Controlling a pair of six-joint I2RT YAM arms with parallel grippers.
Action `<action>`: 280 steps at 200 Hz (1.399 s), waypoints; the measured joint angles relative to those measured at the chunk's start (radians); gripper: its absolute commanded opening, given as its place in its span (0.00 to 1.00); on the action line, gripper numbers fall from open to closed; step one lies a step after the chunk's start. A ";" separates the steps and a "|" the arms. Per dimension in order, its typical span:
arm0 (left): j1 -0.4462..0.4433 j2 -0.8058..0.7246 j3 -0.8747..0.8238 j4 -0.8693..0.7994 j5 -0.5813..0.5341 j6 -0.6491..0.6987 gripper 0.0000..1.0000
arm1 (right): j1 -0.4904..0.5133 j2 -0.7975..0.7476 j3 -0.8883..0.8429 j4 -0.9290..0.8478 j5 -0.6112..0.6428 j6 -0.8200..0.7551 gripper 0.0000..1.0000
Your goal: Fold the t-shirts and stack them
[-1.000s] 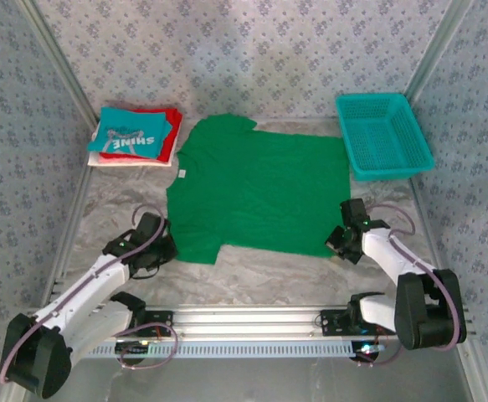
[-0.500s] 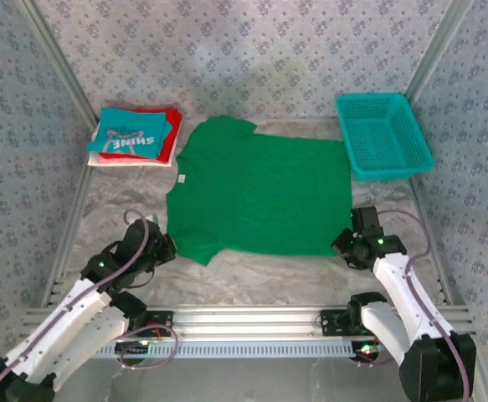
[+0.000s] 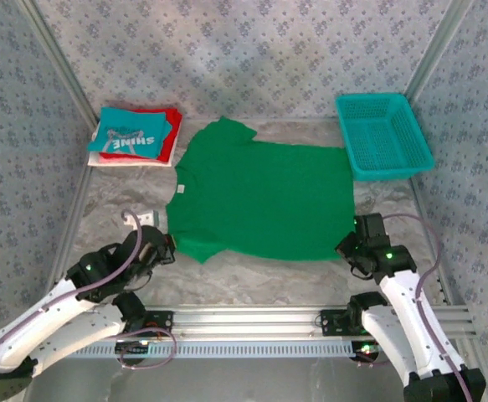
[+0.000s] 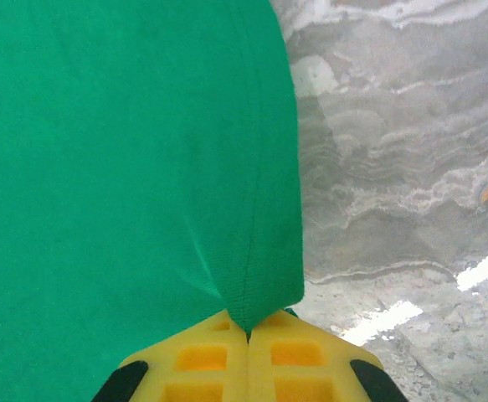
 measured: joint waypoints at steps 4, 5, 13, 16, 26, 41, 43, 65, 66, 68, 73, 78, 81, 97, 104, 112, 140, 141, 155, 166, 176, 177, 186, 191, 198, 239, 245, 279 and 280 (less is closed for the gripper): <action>0.003 0.008 0.010 0.003 -0.008 0.010 0.00 | -0.002 0.009 0.011 0.001 0.002 -0.007 0.00; 0.004 0.011 0.011 0.003 -0.010 0.013 0.00 | -0.003 0.012 0.014 0.001 0.002 -0.009 0.00; 0.015 0.035 0.032 0.007 -0.020 0.037 0.00 | -0.006 0.038 0.039 0.002 0.006 -0.022 0.00; 0.023 0.048 0.042 0.010 -0.022 0.048 0.00 | -0.008 0.048 0.048 0.003 0.009 -0.027 0.00; 0.061 0.097 0.070 0.029 -0.018 0.080 0.00 | -0.011 0.090 0.080 0.011 0.014 -0.048 0.00; 0.146 0.159 0.098 0.076 0.017 0.132 0.00 | -0.022 0.152 0.114 0.036 0.020 -0.076 0.00; 0.164 0.169 0.101 0.087 0.027 0.142 0.00 | -0.025 0.166 0.120 0.042 0.022 -0.082 0.00; 0.303 0.258 0.114 0.155 0.120 0.217 0.00 | -0.049 0.267 0.142 0.090 0.026 -0.117 0.00; 0.308 0.261 0.115 0.156 0.122 0.219 0.00 | -0.050 0.270 0.143 0.090 0.026 -0.118 0.00; 0.320 0.270 0.118 0.161 0.132 0.227 0.00 | -0.053 0.279 0.145 0.094 0.026 -0.121 0.00; 0.344 0.292 0.125 0.167 0.149 0.245 0.00 | -0.058 0.300 0.150 0.100 0.026 -0.129 0.00; 0.364 0.314 0.134 0.174 0.166 0.265 0.00 | -0.062 0.319 0.154 0.106 0.026 -0.134 0.00; 0.371 0.323 0.139 0.177 0.175 0.273 0.00 | -0.066 0.331 0.158 0.110 0.026 -0.138 0.00; 0.402 0.384 0.172 0.197 0.223 0.332 0.00 | -0.084 0.380 0.175 0.135 0.026 -0.155 0.00; 0.412 0.405 0.186 0.206 0.239 0.357 0.00 | -0.090 0.390 0.179 0.143 0.025 -0.161 0.00; 0.425 0.432 0.206 0.213 0.260 0.385 0.00 | -0.100 0.404 0.187 0.152 0.025 -0.167 0.00; 0.462 0.533 0.285 0.232 0.325 0.470 0.00 | -0.117 0.441 0.209 0.180 0.025 -0.179 0.00; 0.462 0.536 0.287 0.232 0.326 0.472 0.00 | -0.118 0.441 0.209 0.181 0.025 -0.179 0.00; 0.472 0.588 0.323 0.242 0.345 0.506 0.00 | -0.125 0.460 0.214 0.195 0.025 -0.186 0.00; 0.475 0.627 0.344 0.249 0.356 0.529 0.00 | -0.130 0.476 0.216 0.203 0.025 -0.189 0.00; 0.480 0.659 0.360 0.254 0.366 0.547 0.00 | -0.132 0.488 0.219 0.211 0.026 -0.190 0.00; 0.480 0.661 0.361 0.255 0.367 0.550 0.00 | -0.133 0.490 0.219 0.212 0.025 -0.190 0.00; 0.483 0.685 0.370 0.263 0.373 0.562 0.00 | -0.134 0.497 0.221 0.218 0.026 -0.190 0.00; 0.486 0.696 0.375 0.266 0.377 0.570 0.00 | -0.135 0.501 0.222 0.221 0.027 -0.190 0.00; 0.491 0.716 0.386 0.269 0.382 0.580 0.00 | -0.137 0.506 0.225 0.226 0.029 -0.190 0.00; 0.523 0.842 0.499 0.282 0.398 0.632 0.00 | -0.162 0.588 0.272 0.264 0.030 -0.193 0.00; 0.528 0.865 0.520 0.283 0.401 0.641 0.00 | -0.162 0.607 0.284 0.271 0.029 -0.193 0.00; 0.546 1.046 0.693 0.270 0.400 0.716 0.25 | -0.172 0.741 0.383 0.298 0.026 -0.198 0.13; 0.547 1.053 0.702 0.269 0.399 0.715 0.25 | -0.172 0.745 0.388 0.299 0.026 -0.198 0.13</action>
